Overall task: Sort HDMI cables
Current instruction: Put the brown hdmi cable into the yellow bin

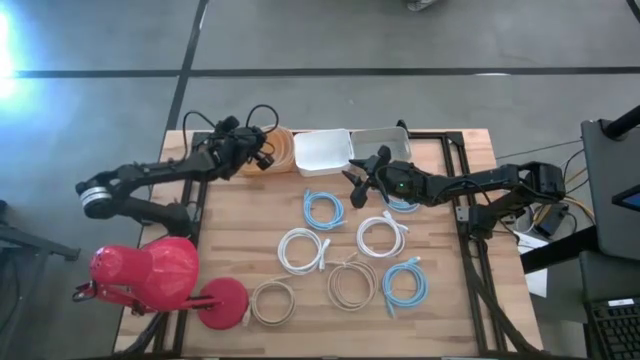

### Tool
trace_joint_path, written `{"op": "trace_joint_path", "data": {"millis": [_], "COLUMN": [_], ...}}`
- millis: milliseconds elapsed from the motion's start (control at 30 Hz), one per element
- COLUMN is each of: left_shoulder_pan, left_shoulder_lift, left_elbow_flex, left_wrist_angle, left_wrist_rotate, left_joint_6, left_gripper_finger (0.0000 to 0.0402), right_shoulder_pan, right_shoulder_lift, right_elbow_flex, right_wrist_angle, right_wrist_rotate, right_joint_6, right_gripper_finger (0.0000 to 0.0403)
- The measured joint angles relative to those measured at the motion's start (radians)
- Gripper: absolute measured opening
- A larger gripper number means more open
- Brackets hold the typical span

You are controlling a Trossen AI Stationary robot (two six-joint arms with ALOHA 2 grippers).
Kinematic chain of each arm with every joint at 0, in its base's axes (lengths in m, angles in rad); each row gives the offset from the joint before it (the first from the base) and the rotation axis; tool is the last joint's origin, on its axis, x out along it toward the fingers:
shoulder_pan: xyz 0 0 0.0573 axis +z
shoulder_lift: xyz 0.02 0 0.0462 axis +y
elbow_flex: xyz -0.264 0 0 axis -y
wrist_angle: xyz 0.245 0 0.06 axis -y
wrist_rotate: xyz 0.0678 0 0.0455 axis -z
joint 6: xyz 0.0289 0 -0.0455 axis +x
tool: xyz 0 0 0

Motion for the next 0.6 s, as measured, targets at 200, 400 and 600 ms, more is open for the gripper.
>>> {"op": "trace_joint_path", "data": {"millis": [200, 400, 600], "left_shoulder_pan": [0.044, 0.083, 0.102], "left_shoulder_lift": [0.02, 0.072, 0.129], "left_elbow_flex": [-0.117, -0.187, -0.192], "left_wrist_angle": [0.208, 0.332, 0.344], "left_wrist_rotate": [0.018, 0.029, 0.016], "left_joint_6": [0.021, 0.044, 0.045], "left_gripper_finger": [0.0009, 0.0031, 0.0065], "right_shoulder_pan": [0.001, 0.0, 0.0], "right_shoulder_lift": [0.0, 0.0, 0.0], "right_elbow_flex": [0.0, -0.001, 0.0], "right_wrist_angle": [-0.001, -0.003, -0.004], "right_wrist_rotate": [0.0, 0.0, 0.0], "right_joint_6": [0.001, 0.004, 0.004], "right_gripper_finger": [0.0183, 0.0183, 0.0183]}}
